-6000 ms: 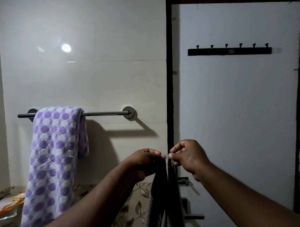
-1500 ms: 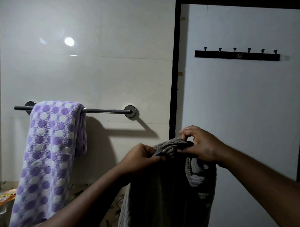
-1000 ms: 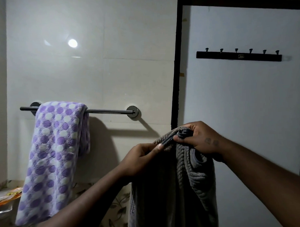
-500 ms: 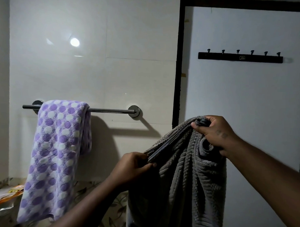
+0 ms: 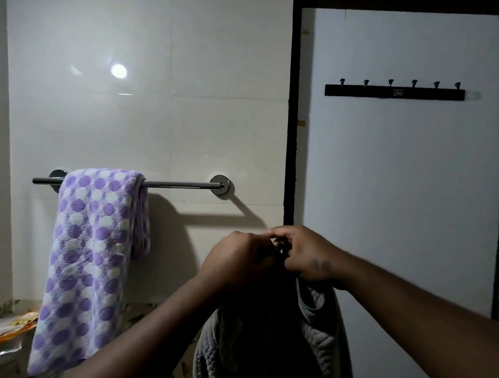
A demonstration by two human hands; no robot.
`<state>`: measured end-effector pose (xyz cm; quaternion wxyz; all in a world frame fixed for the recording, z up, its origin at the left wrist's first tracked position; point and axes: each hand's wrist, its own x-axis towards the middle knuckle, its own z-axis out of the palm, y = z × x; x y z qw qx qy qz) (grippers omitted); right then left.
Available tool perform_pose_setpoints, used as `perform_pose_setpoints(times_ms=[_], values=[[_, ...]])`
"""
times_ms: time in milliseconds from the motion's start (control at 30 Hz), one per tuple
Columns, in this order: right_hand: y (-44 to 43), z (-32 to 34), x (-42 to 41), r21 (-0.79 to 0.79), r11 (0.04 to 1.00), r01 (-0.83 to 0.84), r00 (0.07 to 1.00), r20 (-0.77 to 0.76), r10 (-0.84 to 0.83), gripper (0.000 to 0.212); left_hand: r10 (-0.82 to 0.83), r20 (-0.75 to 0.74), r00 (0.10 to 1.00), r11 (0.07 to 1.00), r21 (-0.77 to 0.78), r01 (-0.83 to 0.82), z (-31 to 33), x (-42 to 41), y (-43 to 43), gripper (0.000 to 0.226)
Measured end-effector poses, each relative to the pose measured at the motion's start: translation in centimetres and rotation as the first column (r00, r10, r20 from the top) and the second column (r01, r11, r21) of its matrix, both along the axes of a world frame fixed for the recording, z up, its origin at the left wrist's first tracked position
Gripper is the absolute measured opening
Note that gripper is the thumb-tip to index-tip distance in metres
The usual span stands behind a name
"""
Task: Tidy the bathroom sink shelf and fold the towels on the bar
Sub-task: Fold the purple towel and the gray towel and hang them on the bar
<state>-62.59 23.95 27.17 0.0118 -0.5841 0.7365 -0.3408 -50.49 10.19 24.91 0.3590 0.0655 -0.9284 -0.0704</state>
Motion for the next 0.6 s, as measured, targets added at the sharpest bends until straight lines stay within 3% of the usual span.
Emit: perform_pose_setpoints(times_ms=[67, 133, 200, 300, 367, 433, 600], values=[[0.2, 0.0, -0.5, -0.056, 0.994, 0.092, 0.993, -0.072, -0.096, 0.041, 0.017, 0.005, 1.000, 1.000, -0.023, -0.017, -0.1, 0.5, -0.3, 0.029], [0.6, 0.1, -0.9, -0.089, 0.985, 0.149, 0.984, -0.088, -0.157, 0.024, -0.001, 0.027, 1.000, 0.998, -0.061, 0.002, -0.3, 1.1, -0.7, 0.023], [1.0, 0.4, -1.2, -0.115, 0.974, 0.195, 0.975, -0.084, -0.205, 0.021, -0.007, 0.088, 0.996, 0.997, -0.079, 0.014, -0.7, 1.7, -1.2, 0.011], [1.1, 0.8, -1.2, -0.116, 0.966, 0.231, 0.967, -0.080, -0.241, 0.021, 0.014, 0.141, 0.990, 0.997, -0.075, -0.004, -0.8, 2.2, -1.6, 0.018], [1.1, 0.9, -1.4, -0.109, 0.965, 0.240, 0.966, -0.067, -0.248, 0.020, 0.033, 0.167, 0.985, 0.997, -0.073, -0.021, -0.7, 2.4, -1.7, 0.005], [1.1, 0.9, -1.6, -0.112, 0.961, 0.252, 0.964, -0.063, -0.260, 0.017, 0.033, 0.190, 0.981, 0.998, -0.067, -0.021, -0.8, 2.9, -1.9, 0.009], [1.6, 1.3, -2.3, -0.105, 0.960, 0.259, 0.963, -0.048, -0.266, 0.016, -0.077, 0.169, 0.983, 0.996, -0.032, 0.083, -1.1, 4.1, -2.6, 0.008]])
